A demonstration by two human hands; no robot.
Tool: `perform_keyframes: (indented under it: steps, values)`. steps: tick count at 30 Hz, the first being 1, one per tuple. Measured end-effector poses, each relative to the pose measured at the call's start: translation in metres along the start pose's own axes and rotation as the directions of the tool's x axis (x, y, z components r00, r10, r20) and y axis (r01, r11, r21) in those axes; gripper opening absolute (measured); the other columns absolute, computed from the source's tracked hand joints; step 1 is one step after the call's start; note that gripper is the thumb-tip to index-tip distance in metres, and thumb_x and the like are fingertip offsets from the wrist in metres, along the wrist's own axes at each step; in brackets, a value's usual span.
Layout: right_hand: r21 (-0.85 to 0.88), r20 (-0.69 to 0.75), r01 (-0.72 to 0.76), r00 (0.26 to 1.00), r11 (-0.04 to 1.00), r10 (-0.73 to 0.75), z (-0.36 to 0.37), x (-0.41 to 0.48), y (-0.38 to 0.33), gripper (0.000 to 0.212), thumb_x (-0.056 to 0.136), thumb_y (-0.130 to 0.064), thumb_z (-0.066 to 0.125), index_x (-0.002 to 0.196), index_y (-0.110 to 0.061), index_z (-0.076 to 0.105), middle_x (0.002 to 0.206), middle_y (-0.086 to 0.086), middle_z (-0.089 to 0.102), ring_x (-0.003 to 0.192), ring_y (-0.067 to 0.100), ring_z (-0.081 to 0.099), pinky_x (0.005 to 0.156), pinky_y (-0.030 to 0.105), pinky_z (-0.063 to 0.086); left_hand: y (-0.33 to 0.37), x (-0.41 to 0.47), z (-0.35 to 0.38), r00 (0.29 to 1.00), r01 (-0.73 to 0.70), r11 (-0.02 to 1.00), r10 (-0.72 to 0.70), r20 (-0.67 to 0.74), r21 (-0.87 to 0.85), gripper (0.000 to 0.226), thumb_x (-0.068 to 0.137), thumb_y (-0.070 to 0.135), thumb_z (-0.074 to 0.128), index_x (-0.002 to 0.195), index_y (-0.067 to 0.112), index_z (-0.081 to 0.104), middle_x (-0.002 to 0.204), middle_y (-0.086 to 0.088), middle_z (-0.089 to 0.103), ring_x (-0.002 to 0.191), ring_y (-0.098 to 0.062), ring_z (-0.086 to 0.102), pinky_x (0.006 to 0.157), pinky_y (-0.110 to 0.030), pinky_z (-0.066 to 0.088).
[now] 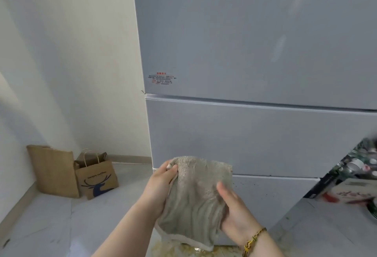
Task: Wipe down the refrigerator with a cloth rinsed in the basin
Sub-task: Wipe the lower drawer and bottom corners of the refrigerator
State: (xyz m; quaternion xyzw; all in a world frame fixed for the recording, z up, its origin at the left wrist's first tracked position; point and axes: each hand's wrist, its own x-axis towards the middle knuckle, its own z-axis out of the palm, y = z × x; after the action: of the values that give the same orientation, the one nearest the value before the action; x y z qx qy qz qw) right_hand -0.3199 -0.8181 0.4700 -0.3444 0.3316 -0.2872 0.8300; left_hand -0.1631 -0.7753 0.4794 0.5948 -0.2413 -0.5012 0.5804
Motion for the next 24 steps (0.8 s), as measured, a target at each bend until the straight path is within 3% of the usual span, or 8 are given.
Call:
perform_keyframes:
  steps: [2, 4, 6, 8, 10, 13, 18, 24]
  values:
    - [-0.114, -0.096, -0.096, 0.992, 0.989, 0.085, -0.006, 0.0, 0.013, 0.029, 0.079, -0.011, 0.059, 0.105, 0.003, 0.061, 0.088, 0.014, 0.073, 0.078, 0.023, 0.069, 0.064, 0.032, 0.057, -0.007, 0.01, -0.004, 1.0, 0.012, 1.0, -0.012, 0.024, 0.012, 0.019, 0.094, 0.017, 0.044, 0.09, 0.007, 0.06, 0.084, -0.01, 0.063, 0.081, -0.024, 0.06, 0.082, -0.039, 0.047]
    - [-0.215, -0.285, -0.087, 0.958, 0.973, 0.023, -0.011, 0.002, 0.021, 0.011, 0.085, -0.003, 0.058, 0.093, 0.002, 0.063, 0.071, 0.008, 0.072, 0.068, 0.02, 0.068, 0.06, 0.029, 0.055, -0.018, 0.018, -0.01, 0.997, 0.065, 0.998, -0.066, 0.04, 0.017, 0.019, 0.095, 0.022, 0.045, 0.091, 0.011, 0.06, 0.073, 0.0, 0.065, 0.067, -0.012, 0.061, 0.067, -0.025, 0.05]
    - [-0.33, -0.411, -0.05, 0.907, 0.943, -0.096, -0.018, 0.002, 0.026, 0.009, 0.087, -0.003, 0.057, 0.085, -0.005, 0.066, 0.067, 0.002, 0.071, 0.07, 0.017, 0.067, 0.056, 0.024, 0.053, -0.036, 0.03, -0.018, 0.99, 0.123, 0.992, -0.12, -0.068, 0.037, 0.02, 0.094, 0.026, 0.047, 0.098, 0.011, 0.06, 0.079, 0.001, 0.063, 0.066, -0.009, 0.058, 0.06, -0.021, 0.046]
    - [-0.417, -0.477, -0.037, 0.859, 0.908, -0.184, -0.026, -0.001, 0.028, 0.015, 0.088, -0.004, 0.056, 0.082, -0.014, 0.065, 0.073, -0.002, 0.07, 0.075, 0.016, 0.065, 0.059, 0.024, 0.051, -0.055, 0.046, -0.028, 0.953, 0.151, 0.983, -0.117, -0.279, 0.1, 0.029, 0.091, 0.024, 0.052, 0.114, 0.006, 0.054, 0.099, -0.006, 0.056, 0.085, -0.017, 0.054, 0.073, -0.027, 0.044]
    - [-0.465, -0.527, -0.051, 0.818, 0.884, -0.23, -0.032, -0.004, 0.031, 0.017, 0.089, -0.006, 0.055, 0.085, -0.02, 0.063, 0.079, -0.003, 0.068, 0.078, 0.016, 0.063, 0.066, 0.028, 0.05, -0.066, 0.064, -0.04, 0.919, 0.173, 0.965, -0.085, -0.384, 0.199, 0.048, 0.089, 0.017, 0.056, 0.133, 0.008, 0.039, 0.128, -0.009, 0.045, 0.114, -0.024, 0.046, 0.092, -0.034, 0.038]
    - [-0.468, -0.602, -0.052, 0.749, 0.882, -0.275, -0.043, -0.01, 0.031, 0.017, 0.088, -0.004, 0.056, 0.084, -0.019, 0.062, 0.082, -0.003, 0.065, 0.082, 0.02, 0.061, 0.079, 0.034, 0.047, -0.071, 0.091, -0.048, 0.961, 0.093, 0.941, 0.001, -0.277, 0.326, 0.061, 0.086, 0.003, 0.056, 0.139, 0.013, 0.03, 0.142, -0.008, 0.035, 0.13, -0.025, 0.034, 0.104, -0.037, 0.032]
    - [-0.439, -0.687, -0.081, 0.672, 0.895, -0.276, -0.05, -0.017, 0.031, 0.017, 0.088, -0.004, 0.055, 0.079, -0.018, 0.059, 0.081, -0.001, 0.062, 0.081, 0.024, 0.058, 0.079, 0.034, 0.043, -0.065, 0.113, -0.057, 0.984, 0.054, 0.964, -0.006, -0.179, 0.26, 0.039, 0.086, -0.001, 0.057, 0.123, 0.005, 0.046, 0.114, -0.005, 0.052, 0.106, -0.021, 0.048, 0.086, -0.027, 0.035]
    - [-0.385, -0.73, -0.089, 0.638, 0.919, -0.244, -0.057, -0.023, 0.034, 0.015, 0.089, -0.006, 0.056, 0.078, -0.016, 0.059, 0.082, 0.004, 0.063, 0.079, 0.025, 0.059, 0.079, 0.037, 0.046, -0.059, 0.126, -0.072, 0.999, 0.031, 0.827, 0.0, -0.054, 0.561, 0.022, 0.082, 0.002, 0.062, 0.103, 0.005, 0.057, 0.098, -0.008, 0.057, 0.088, -0.021, 0.049, 0.075, -0.026, 0.034]
